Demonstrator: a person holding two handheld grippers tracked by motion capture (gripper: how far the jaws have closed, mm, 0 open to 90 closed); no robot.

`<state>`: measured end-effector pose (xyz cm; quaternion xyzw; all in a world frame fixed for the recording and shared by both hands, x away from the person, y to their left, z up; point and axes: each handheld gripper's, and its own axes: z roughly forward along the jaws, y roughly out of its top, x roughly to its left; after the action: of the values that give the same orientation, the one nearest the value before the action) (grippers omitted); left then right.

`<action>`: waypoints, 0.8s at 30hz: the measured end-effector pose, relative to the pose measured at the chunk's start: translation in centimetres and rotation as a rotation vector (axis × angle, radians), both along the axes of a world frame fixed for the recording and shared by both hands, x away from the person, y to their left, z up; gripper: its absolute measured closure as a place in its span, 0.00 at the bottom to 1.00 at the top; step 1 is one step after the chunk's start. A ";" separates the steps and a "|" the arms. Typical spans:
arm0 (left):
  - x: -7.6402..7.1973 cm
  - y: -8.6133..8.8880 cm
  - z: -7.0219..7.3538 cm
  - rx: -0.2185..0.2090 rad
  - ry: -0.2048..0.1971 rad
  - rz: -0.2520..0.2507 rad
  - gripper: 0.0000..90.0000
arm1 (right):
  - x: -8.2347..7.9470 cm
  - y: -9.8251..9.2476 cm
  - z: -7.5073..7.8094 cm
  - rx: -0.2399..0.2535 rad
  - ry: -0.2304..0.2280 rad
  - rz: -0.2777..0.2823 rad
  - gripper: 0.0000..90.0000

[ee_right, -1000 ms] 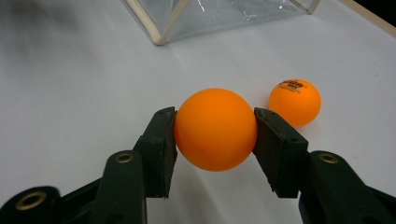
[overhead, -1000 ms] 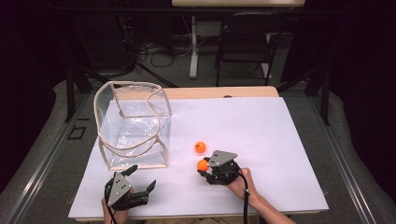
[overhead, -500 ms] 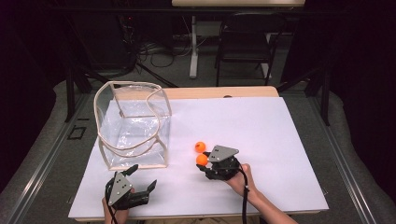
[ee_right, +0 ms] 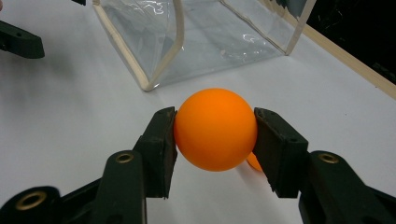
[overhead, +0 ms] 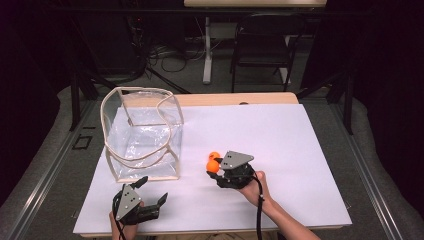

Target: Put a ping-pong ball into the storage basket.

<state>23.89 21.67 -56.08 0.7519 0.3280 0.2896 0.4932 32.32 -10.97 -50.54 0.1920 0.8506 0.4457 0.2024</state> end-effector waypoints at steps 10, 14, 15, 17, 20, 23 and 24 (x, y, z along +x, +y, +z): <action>0.0 0.0 0.0 0.001 -0.001 -0.001 0.17 | 0.4 0.3 0.3 0.005 -0.005 -0.002 0.57; 0.0 0.0 0.0 0.002 -0.004 0.001 0.17 | 0.6 0.4 0.4 0.007 -0.007 0.000 0.56; 0.0 0.0 0.0 0.000 -0.004 0.003 0.17 | 0.7 0.5 0.5 0.011 -0.009 -0.002 0.56; 0.0 0.0 0.0 0.000 -0.003 0.003 0.17 | 0.7 0.5 0.6 0.014 -0.009 -0.001 0.57; 0.0 0.0 0.0 0.000 -0.001 -0.001 0.17 | 1.0 0.6 0.8 0.014 -0.015 -0.004 0.56; 0.0 0.0 0.0 0.001 -0.004 0.001 0.17 | 1.1 0.7 1.0 0.015 -0.015 -0.005 0.56; 0.0 0.0 0.1 0.000 -0.005 0.001 0.17 | 1.2 0.8 1.0 0.016 -0.016 -0.007 0.57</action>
<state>23.86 21.66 -56.02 0.7511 0.3273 0.2918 0.4936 33.50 -10.18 -49.53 0.1929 0.8446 0.4535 0.2091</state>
